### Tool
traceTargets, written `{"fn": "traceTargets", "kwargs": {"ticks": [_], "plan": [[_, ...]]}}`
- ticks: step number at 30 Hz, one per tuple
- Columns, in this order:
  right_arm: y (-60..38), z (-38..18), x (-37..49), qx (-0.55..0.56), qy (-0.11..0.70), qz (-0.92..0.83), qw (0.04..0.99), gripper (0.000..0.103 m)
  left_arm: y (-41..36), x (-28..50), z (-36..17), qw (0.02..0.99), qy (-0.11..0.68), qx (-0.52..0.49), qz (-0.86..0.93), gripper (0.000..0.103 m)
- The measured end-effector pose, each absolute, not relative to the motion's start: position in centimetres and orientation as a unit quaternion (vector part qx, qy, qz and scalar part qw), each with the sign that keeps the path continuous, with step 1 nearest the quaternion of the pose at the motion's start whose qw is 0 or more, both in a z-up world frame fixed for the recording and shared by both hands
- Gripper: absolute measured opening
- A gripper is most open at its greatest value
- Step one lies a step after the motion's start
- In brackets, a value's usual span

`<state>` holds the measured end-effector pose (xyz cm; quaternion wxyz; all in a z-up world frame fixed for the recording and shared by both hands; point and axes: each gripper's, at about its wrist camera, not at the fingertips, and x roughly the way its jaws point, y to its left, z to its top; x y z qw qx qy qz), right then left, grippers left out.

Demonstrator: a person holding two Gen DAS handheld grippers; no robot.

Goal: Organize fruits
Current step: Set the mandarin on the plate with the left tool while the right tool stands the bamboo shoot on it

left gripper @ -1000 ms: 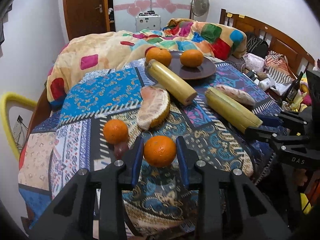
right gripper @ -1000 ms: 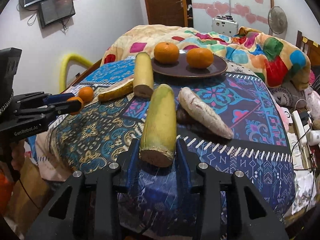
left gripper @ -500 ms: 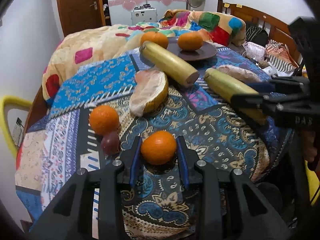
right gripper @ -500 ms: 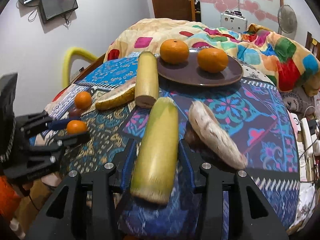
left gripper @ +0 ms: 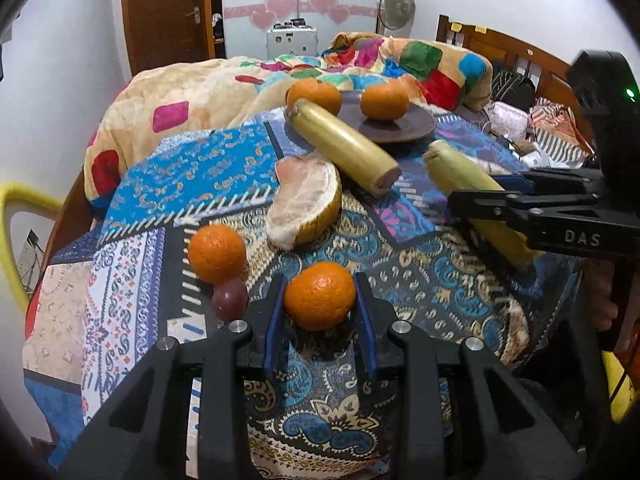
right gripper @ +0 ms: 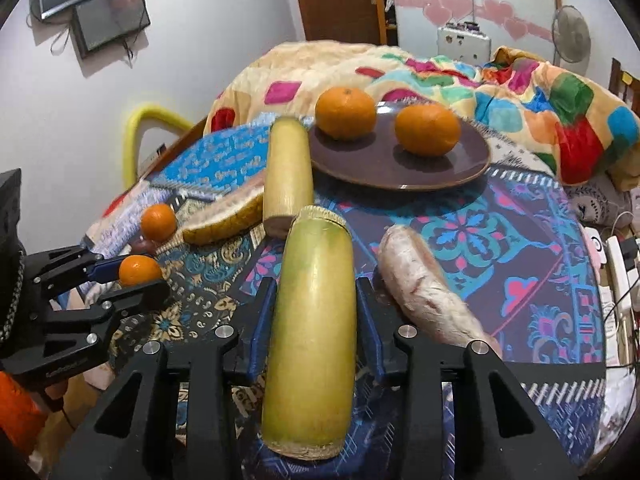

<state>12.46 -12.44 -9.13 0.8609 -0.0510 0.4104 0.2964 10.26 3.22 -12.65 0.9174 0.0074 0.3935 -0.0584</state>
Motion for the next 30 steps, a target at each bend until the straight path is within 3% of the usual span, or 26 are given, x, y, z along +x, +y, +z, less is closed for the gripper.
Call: {"fn": "traceTargets", "kwargs": {"ticks": [14, 30], "plan": [[-15.4, -2.9, 12.7, -0.021, 0.336, 0.281, 0.898, 0.034, 1.5, 13.0, -7.6, 0.939, 0.338, 0.014, -0.057, 0.032], [-13.6, -2.8, 18.0, -0.045, 0.334, 0.282, 0.898, 0.034, 0.4, 19.0, -6.7, 0.943, 0.326, 0.022, -0.066, 0.032]]}}
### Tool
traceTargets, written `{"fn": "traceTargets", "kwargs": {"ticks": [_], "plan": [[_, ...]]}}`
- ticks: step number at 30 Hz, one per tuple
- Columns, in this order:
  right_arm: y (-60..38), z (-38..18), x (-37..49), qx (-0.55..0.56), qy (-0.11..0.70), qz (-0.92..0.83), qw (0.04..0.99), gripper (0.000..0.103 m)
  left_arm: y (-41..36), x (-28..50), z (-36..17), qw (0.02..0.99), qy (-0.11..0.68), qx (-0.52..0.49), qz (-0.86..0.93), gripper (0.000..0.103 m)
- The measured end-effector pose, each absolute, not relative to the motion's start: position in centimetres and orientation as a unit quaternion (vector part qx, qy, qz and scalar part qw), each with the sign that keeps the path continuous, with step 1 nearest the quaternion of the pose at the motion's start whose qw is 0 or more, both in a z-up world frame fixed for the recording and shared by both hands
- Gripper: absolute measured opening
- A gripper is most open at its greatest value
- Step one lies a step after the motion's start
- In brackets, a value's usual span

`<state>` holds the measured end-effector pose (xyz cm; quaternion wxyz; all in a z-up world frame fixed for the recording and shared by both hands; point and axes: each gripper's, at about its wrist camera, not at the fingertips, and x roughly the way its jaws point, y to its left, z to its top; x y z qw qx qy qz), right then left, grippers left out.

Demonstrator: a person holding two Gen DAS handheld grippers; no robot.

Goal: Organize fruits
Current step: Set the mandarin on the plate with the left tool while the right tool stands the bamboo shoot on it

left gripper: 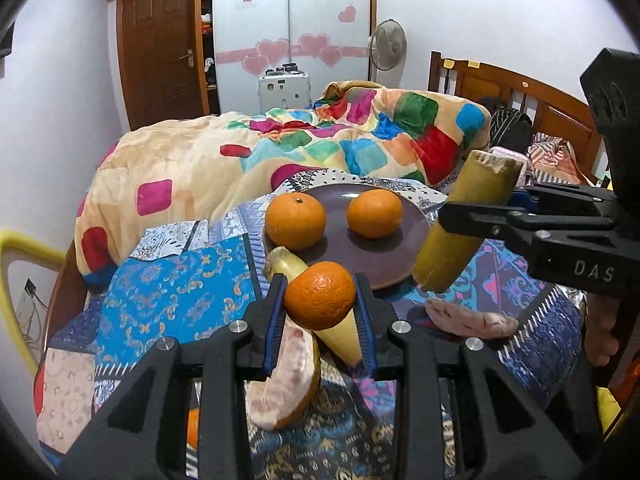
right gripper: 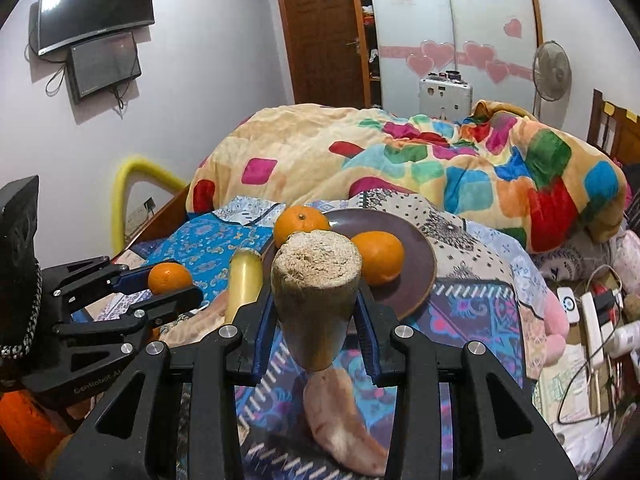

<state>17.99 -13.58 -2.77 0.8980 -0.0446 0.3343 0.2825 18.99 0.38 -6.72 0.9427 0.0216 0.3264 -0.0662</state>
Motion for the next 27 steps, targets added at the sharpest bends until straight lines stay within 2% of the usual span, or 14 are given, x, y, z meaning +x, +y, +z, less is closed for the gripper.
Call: {"fn": "traceTargets", "kwargs": {"ticks": [15, 27], "plan": [[-10.8, -4.5, 22.0, -0.057, 0.351, 0.293, 0.887, 0.034, 1.0, 23.5, -8.3, 0.938, 0.341, 0.007, -0.057, 0.032], [-10.9, -4.6, 25.7, -0.055, 0.366, 0.28, 0.886, 0.037, -0.7, 26.9, -8.9, 0.934, 0.353, 0.038, -0.051, 0.032]]}}
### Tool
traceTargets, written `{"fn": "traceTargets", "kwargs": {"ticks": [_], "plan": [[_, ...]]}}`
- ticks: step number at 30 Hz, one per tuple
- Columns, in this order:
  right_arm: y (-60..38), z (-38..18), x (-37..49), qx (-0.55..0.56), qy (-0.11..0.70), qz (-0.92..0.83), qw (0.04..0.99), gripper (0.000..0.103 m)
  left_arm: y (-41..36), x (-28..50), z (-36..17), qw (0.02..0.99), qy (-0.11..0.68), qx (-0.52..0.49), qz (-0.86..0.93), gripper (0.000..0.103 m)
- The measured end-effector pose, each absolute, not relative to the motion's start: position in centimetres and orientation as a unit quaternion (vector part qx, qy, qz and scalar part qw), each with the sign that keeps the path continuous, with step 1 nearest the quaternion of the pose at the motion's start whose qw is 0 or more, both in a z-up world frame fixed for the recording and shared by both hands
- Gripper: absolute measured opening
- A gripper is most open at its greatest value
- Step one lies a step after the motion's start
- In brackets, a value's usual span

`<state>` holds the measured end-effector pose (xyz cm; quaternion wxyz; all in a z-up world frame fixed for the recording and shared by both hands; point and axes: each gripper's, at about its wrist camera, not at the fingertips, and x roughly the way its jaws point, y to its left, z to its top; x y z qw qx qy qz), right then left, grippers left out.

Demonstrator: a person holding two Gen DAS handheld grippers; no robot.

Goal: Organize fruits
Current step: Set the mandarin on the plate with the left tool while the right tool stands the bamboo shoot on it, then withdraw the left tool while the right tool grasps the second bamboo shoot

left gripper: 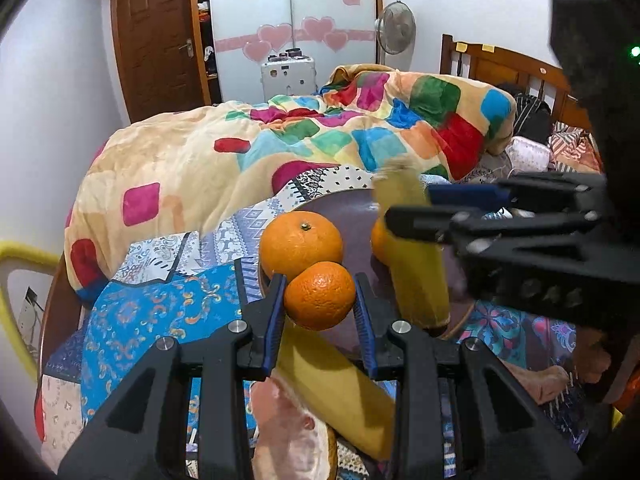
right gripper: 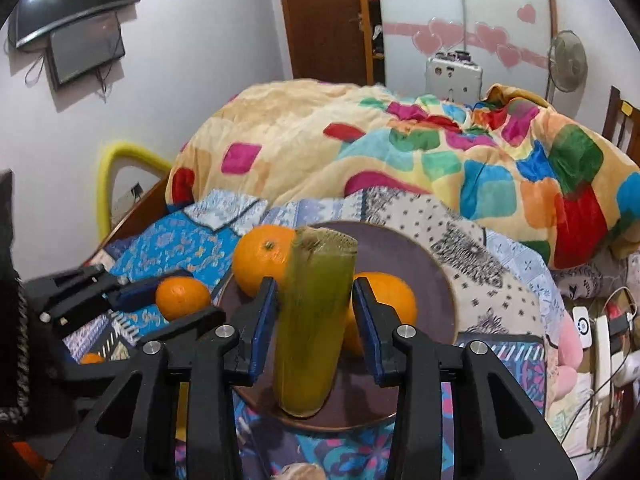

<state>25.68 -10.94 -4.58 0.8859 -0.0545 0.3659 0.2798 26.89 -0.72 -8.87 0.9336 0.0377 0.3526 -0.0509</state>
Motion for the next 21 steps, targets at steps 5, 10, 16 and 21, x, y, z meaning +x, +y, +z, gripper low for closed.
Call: {"fn": "traceTargets", "kwargs": {"ticks": [5, 10, 16, 21], "plan": [[-12.1, -3.4, 25.0, -0.053, 0.343, 0.273, 0.897, 0.047, -1.2, 27.3, -9.3, 0.929, 0.364, 0.042, -0.049, 0.033], [-13.1, -2.9, 23.7, -0.054, 0.334, 0.275, 0.9, 0.047, -1.3, 26.9, -8.9, 0.931, 0.359, 0.037, -0.045, 0.053], [-13.7, -2.6, 21.3, -0.072, 0.321, 0.272, 0.904, 0.047, -1.0, 25.7, -7.4, 0.938, 0.344, 0.034, -0.039, 0.056], [-13.7, -2.6, 19.4, -0.079, 0.32, 0.281, 0.901, 0.047, 0.3, 23.7, -6.1, 0.941, 0.336, 0.022, -0.034, 0.056]]}}
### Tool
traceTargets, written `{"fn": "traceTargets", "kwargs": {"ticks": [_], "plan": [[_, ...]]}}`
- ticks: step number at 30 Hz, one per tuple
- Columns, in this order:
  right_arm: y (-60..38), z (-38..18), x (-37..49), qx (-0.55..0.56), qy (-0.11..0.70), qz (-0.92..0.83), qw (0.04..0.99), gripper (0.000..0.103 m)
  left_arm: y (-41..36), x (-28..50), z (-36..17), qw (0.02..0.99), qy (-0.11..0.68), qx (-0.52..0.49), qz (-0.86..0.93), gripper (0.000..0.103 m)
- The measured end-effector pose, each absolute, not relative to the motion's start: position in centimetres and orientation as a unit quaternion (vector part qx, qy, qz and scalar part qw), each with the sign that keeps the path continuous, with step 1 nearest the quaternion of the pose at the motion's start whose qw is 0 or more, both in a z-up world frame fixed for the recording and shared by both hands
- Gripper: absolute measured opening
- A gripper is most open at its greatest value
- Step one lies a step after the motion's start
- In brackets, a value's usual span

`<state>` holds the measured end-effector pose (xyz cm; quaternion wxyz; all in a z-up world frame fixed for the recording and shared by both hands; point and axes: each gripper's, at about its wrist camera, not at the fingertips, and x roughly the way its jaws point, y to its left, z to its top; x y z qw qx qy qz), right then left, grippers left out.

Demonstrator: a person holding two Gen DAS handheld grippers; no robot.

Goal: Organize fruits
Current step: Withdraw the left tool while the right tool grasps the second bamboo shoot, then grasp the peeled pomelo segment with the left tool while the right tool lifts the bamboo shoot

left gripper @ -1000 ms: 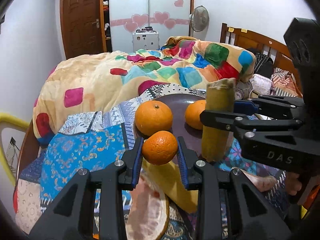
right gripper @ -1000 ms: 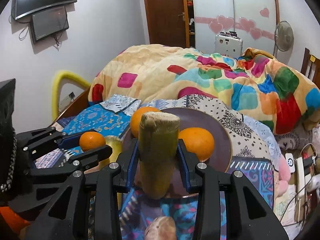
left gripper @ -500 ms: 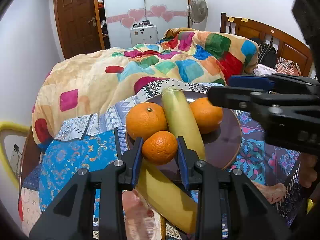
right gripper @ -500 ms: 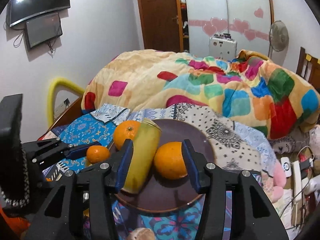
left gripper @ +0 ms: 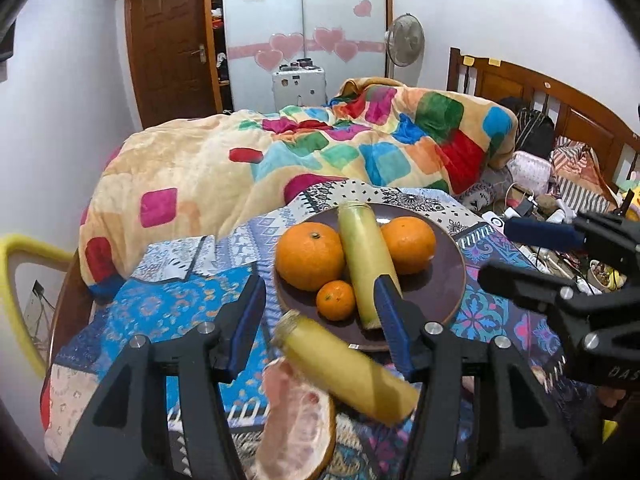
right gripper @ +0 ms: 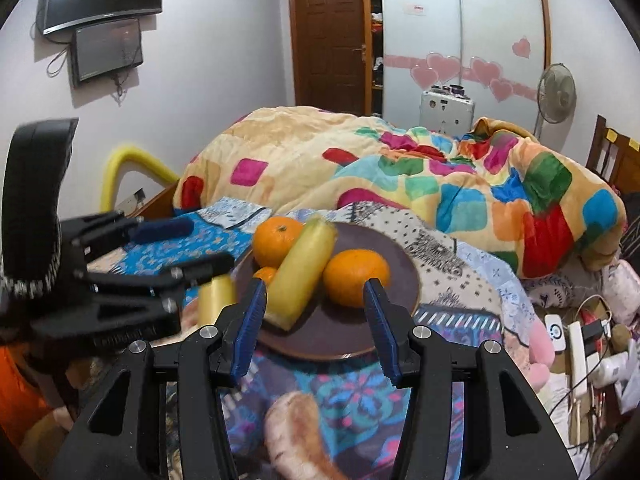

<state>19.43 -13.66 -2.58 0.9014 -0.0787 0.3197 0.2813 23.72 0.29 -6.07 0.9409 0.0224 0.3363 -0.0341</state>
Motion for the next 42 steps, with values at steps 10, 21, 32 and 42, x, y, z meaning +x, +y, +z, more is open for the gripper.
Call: {"fn": "traceTargets", "kwargs": {"ticks": [10, 21, 32, 42], "plan": [[-11.6, -5.2, 17.1, -0.079, 0.354, 0.309, 0.879, 0.047, 4.1, 19.0, -7.4, 0.932, 0.36, 0.012, -0.022, 0.056], [-8.0, -8.5, 17.4, -0.103, 0.394, 0.307, 0.86, 0.047, 4.8, 17.8, -11.8, 0.912, 0.407, 0.004, -0.05, 0.056], [-7.0, -10.1, 17.9, -0.122, 0.41, 0.309, 0.849, 0.036, 5.0, 17.7, -12.6, 0.913, 0.402, -0.007, -0.069, 0.056], [-8.5, -9.6, 16.4, -0.115, 0.406, 0.315, 0.85, 0.035, 3.6, 17.6, -13.4, 0.902, 0.424, 0.024, -0.08, 0.056]]}}
